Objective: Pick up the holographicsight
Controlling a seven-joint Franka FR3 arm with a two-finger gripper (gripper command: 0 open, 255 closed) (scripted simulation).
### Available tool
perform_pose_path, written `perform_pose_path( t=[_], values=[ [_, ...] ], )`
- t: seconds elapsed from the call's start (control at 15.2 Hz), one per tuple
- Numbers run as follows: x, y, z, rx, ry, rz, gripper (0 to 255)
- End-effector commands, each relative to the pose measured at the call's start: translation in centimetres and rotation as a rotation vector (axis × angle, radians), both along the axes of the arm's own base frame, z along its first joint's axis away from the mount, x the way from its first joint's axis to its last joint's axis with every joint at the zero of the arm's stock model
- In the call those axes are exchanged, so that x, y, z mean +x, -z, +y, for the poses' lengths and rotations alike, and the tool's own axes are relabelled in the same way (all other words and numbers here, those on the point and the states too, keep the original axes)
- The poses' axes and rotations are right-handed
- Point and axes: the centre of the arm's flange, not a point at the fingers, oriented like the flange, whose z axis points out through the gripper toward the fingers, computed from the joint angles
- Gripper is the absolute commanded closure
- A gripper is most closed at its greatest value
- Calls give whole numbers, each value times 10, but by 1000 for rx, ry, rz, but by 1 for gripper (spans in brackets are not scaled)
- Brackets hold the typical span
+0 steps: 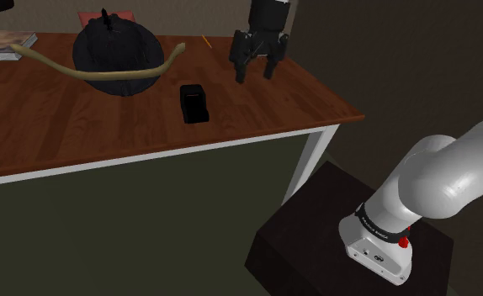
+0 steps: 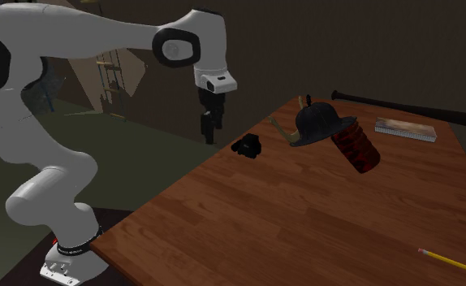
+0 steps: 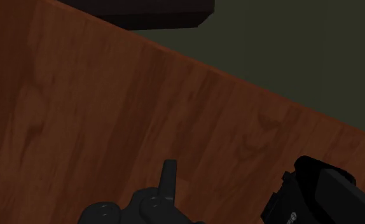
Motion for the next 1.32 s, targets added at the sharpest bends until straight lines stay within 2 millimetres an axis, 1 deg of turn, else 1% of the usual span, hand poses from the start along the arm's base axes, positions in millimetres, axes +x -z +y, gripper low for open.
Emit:
perform_pose_path(
  t=[0.0, 0.59, 1.06, 1.12, 1.25],
  values=[
    [19, 3, 23, -9, 23, 1, 0],
    [102, 26, 111, -55, 115, 5, 0],
    [102, 62, 111, -55, 115, 5, 0],
    [102, 66, 111, -55, 115, 5, 0],
    [102, 66, 111, -55, 115, 5, 0]
  ],
)
